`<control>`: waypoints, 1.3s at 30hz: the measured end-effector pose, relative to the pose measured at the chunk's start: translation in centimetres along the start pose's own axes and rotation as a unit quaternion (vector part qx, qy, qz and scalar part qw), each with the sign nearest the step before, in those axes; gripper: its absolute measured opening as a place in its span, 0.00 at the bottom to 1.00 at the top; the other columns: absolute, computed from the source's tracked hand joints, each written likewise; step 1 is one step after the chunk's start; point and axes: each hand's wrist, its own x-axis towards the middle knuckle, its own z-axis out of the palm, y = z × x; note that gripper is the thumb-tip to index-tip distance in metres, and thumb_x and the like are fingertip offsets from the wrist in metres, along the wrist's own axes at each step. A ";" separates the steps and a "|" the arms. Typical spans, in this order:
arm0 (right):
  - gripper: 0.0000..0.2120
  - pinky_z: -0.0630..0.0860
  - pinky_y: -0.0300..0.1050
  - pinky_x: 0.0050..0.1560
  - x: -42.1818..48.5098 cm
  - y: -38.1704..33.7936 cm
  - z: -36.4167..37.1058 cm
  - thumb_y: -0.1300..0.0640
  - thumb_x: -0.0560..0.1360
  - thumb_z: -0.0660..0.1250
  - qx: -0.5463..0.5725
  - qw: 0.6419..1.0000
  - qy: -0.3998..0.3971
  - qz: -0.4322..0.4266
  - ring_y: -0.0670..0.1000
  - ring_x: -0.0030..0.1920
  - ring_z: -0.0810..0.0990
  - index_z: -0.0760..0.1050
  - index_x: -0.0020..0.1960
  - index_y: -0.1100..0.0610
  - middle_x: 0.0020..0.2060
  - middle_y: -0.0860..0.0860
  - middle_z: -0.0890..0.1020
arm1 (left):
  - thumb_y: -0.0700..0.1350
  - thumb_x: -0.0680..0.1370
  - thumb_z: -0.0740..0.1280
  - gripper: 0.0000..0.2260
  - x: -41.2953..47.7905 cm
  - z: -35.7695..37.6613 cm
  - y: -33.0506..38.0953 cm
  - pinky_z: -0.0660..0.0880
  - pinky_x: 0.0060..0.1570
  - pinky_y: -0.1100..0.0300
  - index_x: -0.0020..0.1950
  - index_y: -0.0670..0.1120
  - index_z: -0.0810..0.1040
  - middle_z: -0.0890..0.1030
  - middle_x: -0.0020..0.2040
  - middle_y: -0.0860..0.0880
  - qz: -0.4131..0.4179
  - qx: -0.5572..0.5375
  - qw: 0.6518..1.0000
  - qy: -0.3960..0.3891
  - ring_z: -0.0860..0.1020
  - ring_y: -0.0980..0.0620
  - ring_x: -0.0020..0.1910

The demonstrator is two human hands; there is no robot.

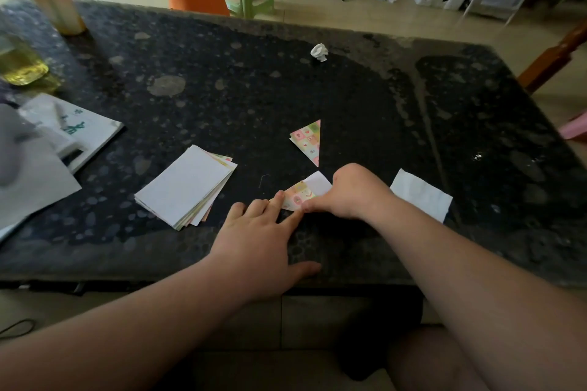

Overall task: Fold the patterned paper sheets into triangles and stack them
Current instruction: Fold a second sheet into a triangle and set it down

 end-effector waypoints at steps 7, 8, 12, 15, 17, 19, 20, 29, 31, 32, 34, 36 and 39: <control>0.30 0.67 0.45 0.33 0.5 0.4 0.1 0.32 0.63 0.80 0.044 0.997 -0.049 0.026 0.51 0.40 0.79 0.78 0.48 0.56 0.39 0.51 0.80 | 0.80 0.72 0.49 0.43 -0.3 0.2 -0.2 0.51 0.76 0.43 0.82 0.61 0.44 0.45 0.84 0.48 0.002 -0.003 1.000 0.002 0.53 0.44 0.80; 0.30 0.68 0.45 0.34 0.6 0.4 0.1 0.32 0.63 0.80 0.042 0.997 -0.050 0.028 0.51 0.41 0.80 0.79 0.49 0.57 0.40 0.51 0.81 | 0.80 0.72 0.49 0.43 -0.2 0.2 -0.2 0.51 0.76 0.43 0.82 0.61 0.45 0.45 0.84 0.48 0.002 -0.002 1.000 0.002 0.53 0.44 0.80; 0.28 0.72 0.45 0.37 0.9 0.3 0.2 0.35 0.65 0.80 0.037 0.997 -0.064 0.036 0.51 0.42 0.81 0.81 0.50 0.57 0.42 0.52 0.83 | 0.80 0.72 0.49 0.43 0.0 0.3 -0.1 0.51 0.76 0.44 0.82 0.61 0.45 0.45 0.84 0.48 0.002 0.000 1.000 0.003 0.52 0.44 0.80; 0.26 0.73 0.45 0.38 1.2 0.7 0.1 0.36 0.67 0.80 0.036 0.996 -0.076 0.037 0.51 0.43 0.81 0.81 0.51 0.56 0.44 0.52 0.83 | 0.81 0.71 0.48 0.44 -0.1 0.5 -0.1 0.52 0.76 0.44 0.82 0.62 0.45 0.45 0.84 0.48 0.002 0.000 1.000 0.003 0.52 0.44 0.80; 0.25 0.71 0.45 0.37 1.3 1.0 -0.1 0.36 0.68 0.79 0.026 0.995 -0.085 0.035 0.51 0.43 0.80 0.80 0.49 0.56 0.43 0.52 0.82 | 0.81 0.71 0.48 0.44 0.0 0.5 -0.2 0.51 0.76 0.44 0.82 0.62 0.45 0.45 0.84 0.48 0.002 -0.002 1.000 0.002 0.53 0.44 0.80; 0.24 0.69 0.44 0.35 1.4 1.4 -0.4 0.35 0.69 0.77 0.005 0.995 -0.092 0.023 0.50 0.40 0.79 0.78 0.44 0.56 0.40 0.52 0.80 | 0.81 0.71 0.49 0.45 0.0 0.4 -0.2 0.51 0.76 0.44 0.82 0.61 0.45 0.45 0.84 0.48 0.003 0.000 1.000 0.001 0.53 0.44 0.80; 0.24 0.69 0.44 0.35 1.3 1.5 -0.6 0.35 0.70 0.77 -0.008 0.995 -0.094 0.017 0.50 0.40 0.78 0.77 0.42 0.56 0.40 0.51 0.80 | 0.81 0.71 0.49 0.45 0.0 0.4 -0.1 0.51 0.77 0.44 0.82 0.61 0.45 0.44 0.84 0.48 0.003 0.000 1.000 0.000 0.53 0.44 0.80; 0.19 0.72 0.44 0.38 0.6 3.3 -1.7 0.38 0.72 0.76 -0.018 0.993 -0.119 -0.014 0.51 0.41 0.79 0.77 0.41 0.54 0.40 0.52 0.80 | 0.81 0.70 0.49 0.45 0.0 -0.2 0.1 0.51 0.77 0.45 0.82 0.62 0.44 0.44 0.84 0.48 -0.002 0.002 1.000 -0.015 0.52 0.44 0.80; 0.18 0.73 0.45 0.38 0.4 3.7 -2.0 0.41 0.73 0.77 -0.003 0.991 -0.132 -0.005 0.53 0.41 0.78 0.77 0.40 0.54 0.40 0.53 0.80 | 0.81 0.71 0.49 0.45 -0.1 -0.2 0.1 0.50 0.77 0.45 0.82 0.61 0.44 0.44 0.84 0.49 -0.004 0.001 1.000 -0.018 0.52 0.44 0.80; 0.18 0.73 0.45 0.37 0.3 4.0 -2.3 0.43 0.73 0.77 0.004 0.990 -0.139 0.001 0.53 0.40 0.77 0.76 0.39 0.54 0.39 0.53 0.79 | 0.81 0.71 0.49 0.45 -0.2 -0.3 0.2 0.50 0.77 0.45 0.82 0.61 0.44 0.44 0.84 0.49 -0.005 0.001 1.000 -0.018 0.52 0.44 0.80; 0.17 0.71 0.45 0.35 0.0 4.7 -2.9 0.47 0.73 0.78 0.024 0.989 -0.146 0.009 0.53 0.37 0.75 0.75 0.37 0.54 0.36 0.53 0.77 | 0.81 0.71 0.48 0.45 -0.2 -0.4 0.2 0.51 0.76 0.45 0.82 0.61 0.45 0.44 0.84 0.49 -0.008 0.002 1.000 -0.017 0.52 0.44 0.80; 0.16 0.70 0.44 0.32 -0.2 5.2 -3.3 0.51 0.73 0.79 0.063 0.988 -0.138 -0.005 0.52 0.34 0.74 0.74 0.36 0.55 0.33 0.53 0.77 | 0.80 0.72 0.48 0.43 -0.1 -0.6 0.3 0.51 0.77 0.45 0.82 0.61 0.46 0.45 0.84 0.49 -0.010 0.001 1.000 -0.020 0.53 0.44 0.80; 0.14 0.71 0.43 0.29 -0.5 4.6 -3.0 0.53 0.72 0.79 0.157 0.981 -0.098 -0.062 0.49 0.29 0.75 0.76 0.37 0.56 0.28 0.51 0.79 | 0.77 0.75 0.49 0.39 0.1 -1.0 0.4 0.52 0.77 0.45 0.82 0.61 0.48 0.47 0.84 0.48 -0.011 -0.002 1.000 -0.025 0.54 0.43 0.80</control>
